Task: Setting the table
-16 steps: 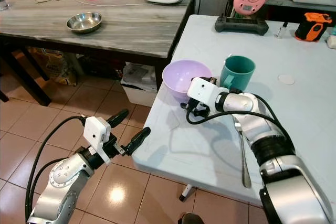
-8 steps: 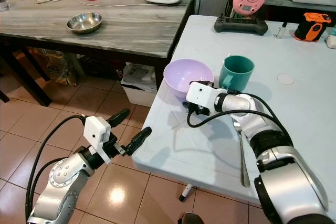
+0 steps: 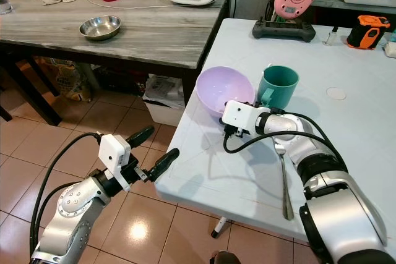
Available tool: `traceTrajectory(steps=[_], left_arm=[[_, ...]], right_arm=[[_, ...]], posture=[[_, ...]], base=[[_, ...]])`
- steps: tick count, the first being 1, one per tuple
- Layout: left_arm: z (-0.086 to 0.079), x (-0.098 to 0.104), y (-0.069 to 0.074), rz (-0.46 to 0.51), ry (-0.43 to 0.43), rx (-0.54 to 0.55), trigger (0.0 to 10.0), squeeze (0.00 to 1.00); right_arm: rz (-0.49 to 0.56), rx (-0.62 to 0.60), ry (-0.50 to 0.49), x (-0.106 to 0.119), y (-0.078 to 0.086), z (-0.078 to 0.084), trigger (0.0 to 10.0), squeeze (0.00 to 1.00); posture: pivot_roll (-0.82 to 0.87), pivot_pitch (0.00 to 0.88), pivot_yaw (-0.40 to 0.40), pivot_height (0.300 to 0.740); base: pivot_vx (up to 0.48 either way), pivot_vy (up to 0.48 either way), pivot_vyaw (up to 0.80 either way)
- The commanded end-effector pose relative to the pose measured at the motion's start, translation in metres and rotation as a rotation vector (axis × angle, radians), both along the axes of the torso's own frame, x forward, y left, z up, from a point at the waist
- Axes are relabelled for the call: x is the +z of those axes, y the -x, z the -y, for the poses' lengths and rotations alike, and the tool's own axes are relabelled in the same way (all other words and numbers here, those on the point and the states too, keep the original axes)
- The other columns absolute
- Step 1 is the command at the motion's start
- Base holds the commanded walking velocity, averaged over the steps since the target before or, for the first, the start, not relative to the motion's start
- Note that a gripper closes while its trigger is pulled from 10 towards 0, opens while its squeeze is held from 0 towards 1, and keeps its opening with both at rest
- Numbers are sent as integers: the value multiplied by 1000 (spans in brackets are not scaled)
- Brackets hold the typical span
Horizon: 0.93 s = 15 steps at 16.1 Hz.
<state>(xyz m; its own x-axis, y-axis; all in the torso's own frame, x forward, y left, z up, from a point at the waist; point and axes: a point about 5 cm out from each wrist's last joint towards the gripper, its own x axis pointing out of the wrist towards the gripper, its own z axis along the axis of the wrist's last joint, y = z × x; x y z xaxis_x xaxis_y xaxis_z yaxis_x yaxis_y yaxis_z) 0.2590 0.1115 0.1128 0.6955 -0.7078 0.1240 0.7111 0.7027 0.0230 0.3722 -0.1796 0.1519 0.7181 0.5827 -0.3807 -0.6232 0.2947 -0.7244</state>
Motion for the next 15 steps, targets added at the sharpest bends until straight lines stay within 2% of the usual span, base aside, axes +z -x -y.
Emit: traceTrajectory(steps=[1,8,15], left_arm=[[-1,4,-1,8,-6,-1,10000,0],[-1,5,-3,7,-1,13,10000,0],[-2,6,-6,17,-11,19,10000,0]], right_arm=[[29,5,12,8,-3,0,0,0],[71,18,11,7,0,3,0,0],[164,77,-61,18,0,-12,0,0]], posture=[[-261,80,69,740],[-255,64,74,740],[-258,57,83,740]], base=[[0,0,0],[0,0,0],[0,0,0]])
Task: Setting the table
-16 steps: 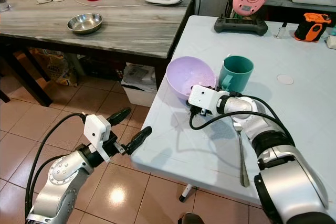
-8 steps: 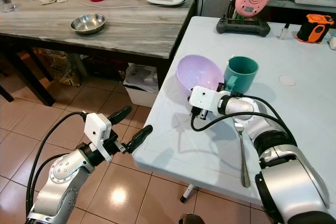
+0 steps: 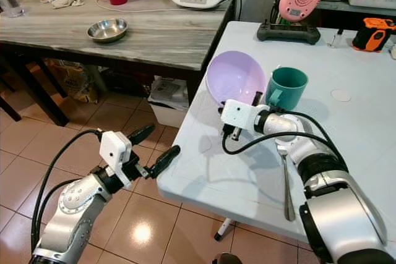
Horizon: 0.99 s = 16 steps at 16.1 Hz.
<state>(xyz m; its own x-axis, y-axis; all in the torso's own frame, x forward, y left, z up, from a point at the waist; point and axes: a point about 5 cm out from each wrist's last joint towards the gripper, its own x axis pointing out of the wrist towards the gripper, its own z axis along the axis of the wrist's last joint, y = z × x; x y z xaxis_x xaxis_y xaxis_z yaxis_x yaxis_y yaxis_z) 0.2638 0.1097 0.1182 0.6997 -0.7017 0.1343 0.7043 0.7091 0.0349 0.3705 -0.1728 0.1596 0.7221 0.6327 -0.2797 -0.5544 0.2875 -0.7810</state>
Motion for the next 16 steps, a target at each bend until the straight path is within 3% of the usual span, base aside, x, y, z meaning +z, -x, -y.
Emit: traceTrajectory(steps=[1,2,3,5,6,7,8,9,10,11,13,16], left_arm=[[-8,-1,-6,12,-39,73,10000,0],[-10,-1,-9,9,-40,101,10000,0],[-16,-2,-17,-3,-44,195,10000,0],[-26,-3,-25,-17,-33,282,10000,0],[-31,-3,-28,-24,-17,323,10000,0],[-35,-1,-32,-18,-15,357,10000,0],[-38,-1,-35,-18,-11,380,10000,0],[-43,2,-43,-20,18,433,10000,0],[-44,4,-46,-8,18,442,10000,0],[-44,7,-49,-1,25,449,10000,0],[-45,10,-54,5,36,460,10000,0],[-39,7,-57,8,29,426,10000,0]], right_arm=[[96,67,-50,17,0,-13,0,0],[109,74,-73,20,0,-16,0,0],[152,95,-158,29,3,-24,0,0],[214,127,-225,34,14,-38,0,0],[226,112,-310,36,22,-45,0,0],[239,73,-396,35,31,-49,1020,0],[247,54,-430,34,35,-51,7569,0],[245,-58,-560,29,48,-51,10000,0],[244,-132,-643,27,55,-50,10000,0],[278,-199,-621,19,61,-48,10000,0],[261,-341,-706,12,68,-44,10000,0],[230,-423,-751,9,79,-42,10000,0]], posture=[[-257,57,81,740],[-258,58,78,740],[-256,58,73,740],[-257,61,66,740],[-257,61,63,740],[-261,61,64,740],[-261,61,64,740],[-271,60,68,740],[-274,57,69,740],[-280,52,74,740],[-295,49,85,740],[-319,47,95,740]], base=[[0,0,0],[0,0,0],[0,0,0],[0,0,0],[0,0,0],[0,0,0],[0,0,0],[0,0,0],[0,0,0],[0,0,0],[0,0,0],[0,315,-533]])
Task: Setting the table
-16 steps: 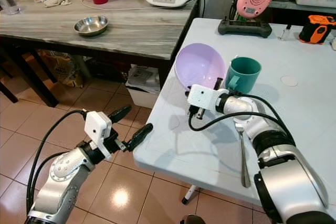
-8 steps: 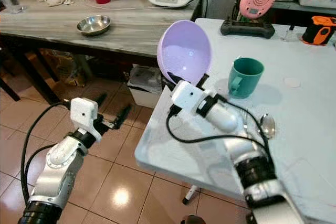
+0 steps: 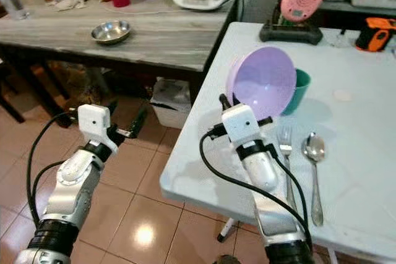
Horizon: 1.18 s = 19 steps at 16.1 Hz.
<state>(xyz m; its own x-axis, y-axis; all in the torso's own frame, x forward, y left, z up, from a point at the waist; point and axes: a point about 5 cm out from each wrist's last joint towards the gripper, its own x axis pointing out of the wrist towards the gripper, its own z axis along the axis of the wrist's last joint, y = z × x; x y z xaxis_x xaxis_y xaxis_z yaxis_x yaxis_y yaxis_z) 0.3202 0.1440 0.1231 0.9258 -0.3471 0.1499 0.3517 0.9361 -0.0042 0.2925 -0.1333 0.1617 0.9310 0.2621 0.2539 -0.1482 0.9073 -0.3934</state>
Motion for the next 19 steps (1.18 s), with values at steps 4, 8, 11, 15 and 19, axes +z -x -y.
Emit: traceTrajectory(steps=[4,8,11,15,19], left_arm=[[5,2,-4,17,-6,-14,10000,0],[7,-2,-2,17,-2,-16,10000,0],[7,-3,-2,20,-1,-11,10000,0],[7,-3,-3,21,4,8,10000,0],[7,-3,-3,24,2,9,10000,0]], right_arm=[[7,-72,-35,10,2,10,10000,0],[1,-82,-32,12,2,12,10000,0],[-1,-86,-47,13,2,11,10000,0],[10,-92,-40,15,2,12,10000,0],[4,-101,-54,13,2,13,10000,0]], posture=[[-340,48,88,740],[-335,48,82,740],[-327,47,81,740],[-322,42,84,740],[-319,44,87,740]], base=[[0,383,-691],[0,447,-244],[0,480,0],[0,480,172],[0,480,773]])
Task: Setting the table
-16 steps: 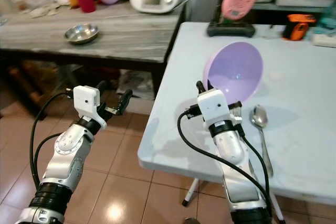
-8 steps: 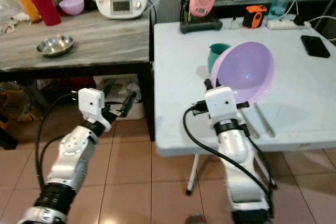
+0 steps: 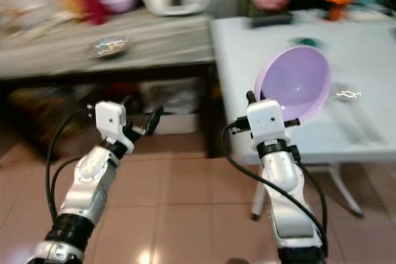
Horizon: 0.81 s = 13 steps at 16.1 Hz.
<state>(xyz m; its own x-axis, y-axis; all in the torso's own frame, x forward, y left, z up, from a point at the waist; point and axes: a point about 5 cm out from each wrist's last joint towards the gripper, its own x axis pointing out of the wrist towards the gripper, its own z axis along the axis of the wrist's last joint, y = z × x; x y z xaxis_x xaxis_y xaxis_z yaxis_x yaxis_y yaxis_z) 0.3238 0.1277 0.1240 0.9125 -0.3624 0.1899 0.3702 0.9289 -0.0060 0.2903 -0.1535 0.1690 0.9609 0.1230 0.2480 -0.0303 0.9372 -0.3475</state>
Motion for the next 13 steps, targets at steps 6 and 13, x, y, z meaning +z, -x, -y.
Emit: traceTrajectory(steps=[6,13], left_arm=[[-8,-3,2,-10,-21,29,10000,0],[-12,-5,9,-13,-12,-1,10000,0]], right_arm=[[17,10,-14,5,-2,-3,10000,0],[-1,-41,-29,-1,2,6,10000,0]], posture=[[-317,48,89,740],[-316,53,92,740]], base=[[0,480,86],[0,0,0]])
